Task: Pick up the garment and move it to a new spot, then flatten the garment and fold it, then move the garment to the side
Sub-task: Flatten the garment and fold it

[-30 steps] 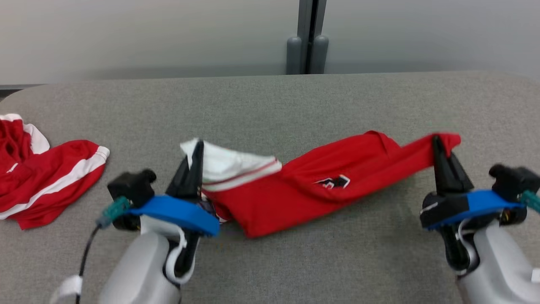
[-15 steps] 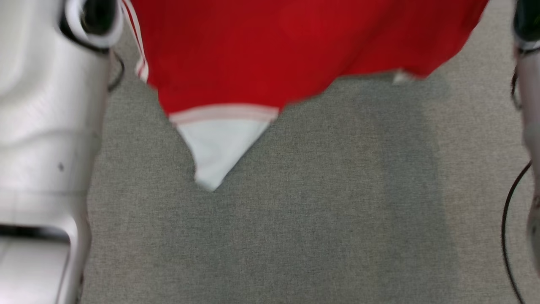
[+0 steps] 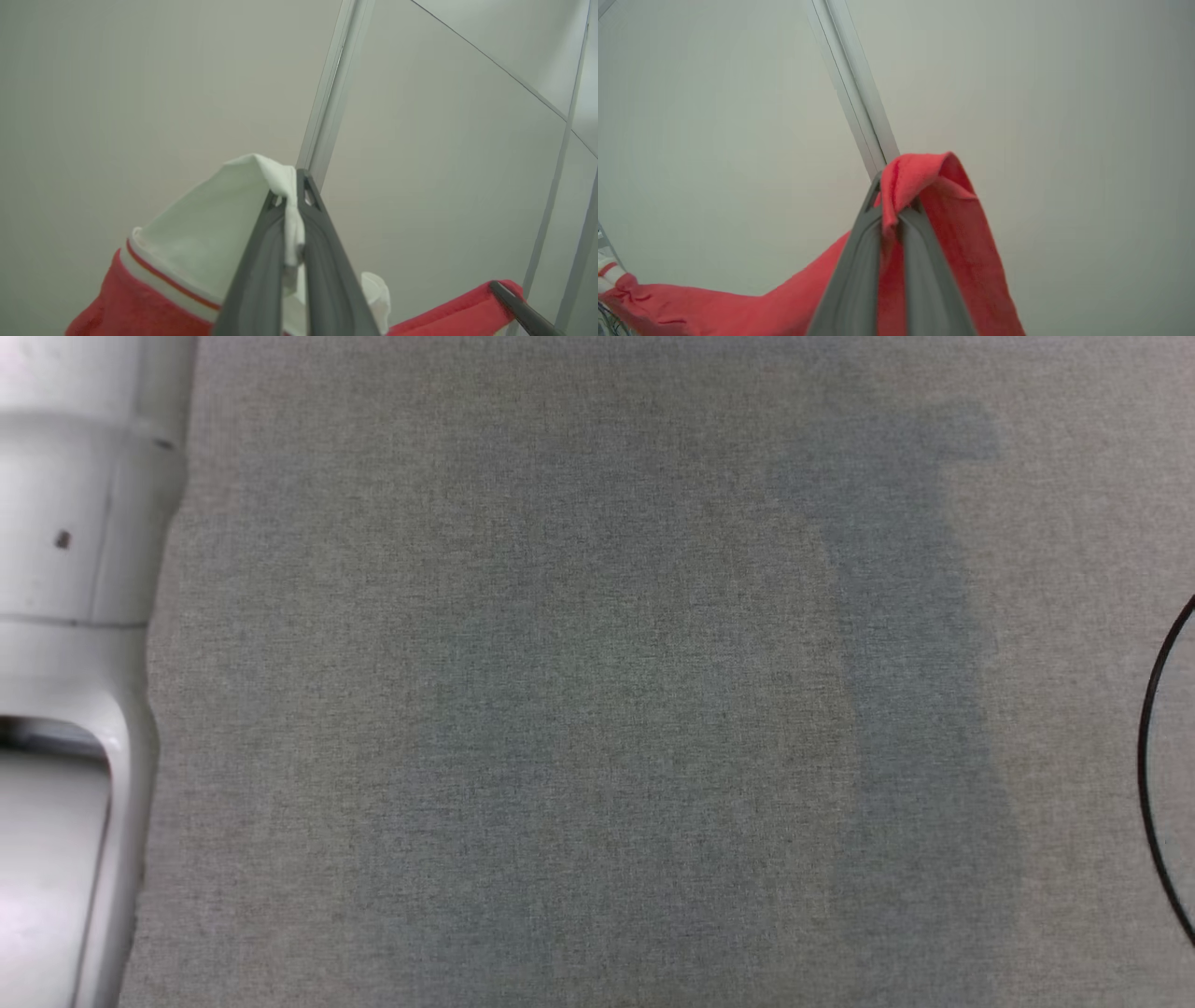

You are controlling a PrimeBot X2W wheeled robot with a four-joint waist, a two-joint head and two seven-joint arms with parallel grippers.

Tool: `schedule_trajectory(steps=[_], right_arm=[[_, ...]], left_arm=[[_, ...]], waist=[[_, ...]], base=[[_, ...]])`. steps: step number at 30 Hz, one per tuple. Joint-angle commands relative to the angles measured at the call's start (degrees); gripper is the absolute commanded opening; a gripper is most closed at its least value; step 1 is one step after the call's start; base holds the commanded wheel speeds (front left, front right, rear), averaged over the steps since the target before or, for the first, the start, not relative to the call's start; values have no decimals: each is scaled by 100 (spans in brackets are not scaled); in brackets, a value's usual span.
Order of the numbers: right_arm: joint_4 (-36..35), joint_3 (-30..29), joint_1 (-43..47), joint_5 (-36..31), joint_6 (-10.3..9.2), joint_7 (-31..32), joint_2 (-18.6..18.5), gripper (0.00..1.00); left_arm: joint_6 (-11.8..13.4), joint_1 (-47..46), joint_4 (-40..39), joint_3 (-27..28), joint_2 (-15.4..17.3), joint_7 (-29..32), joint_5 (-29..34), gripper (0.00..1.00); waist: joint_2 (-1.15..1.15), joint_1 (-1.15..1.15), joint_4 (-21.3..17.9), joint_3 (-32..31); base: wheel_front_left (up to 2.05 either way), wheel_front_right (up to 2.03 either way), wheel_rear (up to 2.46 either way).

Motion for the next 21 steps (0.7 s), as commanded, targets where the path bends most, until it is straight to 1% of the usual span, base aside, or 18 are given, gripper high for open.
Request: schedule_trajectory(steps=[1,6,7,11,14,16,21], right_arm=[[65,18,189,57,3,-36,-33,0],[226,300,746,374,3,-163,49,0],[269,414,1108,508,3,-226,121,0],[182,724,1957,770,3,-357,254,0],[-17,943,2702,1005,3,-424,182,0],[-203,1097,3241,1150,3,-458,148,0],[-755,1327,4570,1566,3,-524,7,0]], left_arm=[[-12,182,38,-68,42,-36,-1,0],[-12,813,4,-429,164,-209,-262,0],[-12,1257,-92,-546,271,-272,-371,0],[-12,2325,-354,-611,445,-407,-541,0],[-12,3265,-676,-446,465,-443,-631,0],[-9,3925,-988,-208,482,-442,-531,0],[83,5587,-1822,357,338,-446,-304,0]], waist=[[0,0,7,9],[0,0,3,23],[0,0,-40,-15],[0,0,-77,-215],[0,0,-56,-398],[0,0,-44,-527],[0,0,-24,-855]], base=[[0,0,0],[0,0,0],[0,0,0],[0,0,0],[0,0,0],[0,0,0],[0,0,0]])
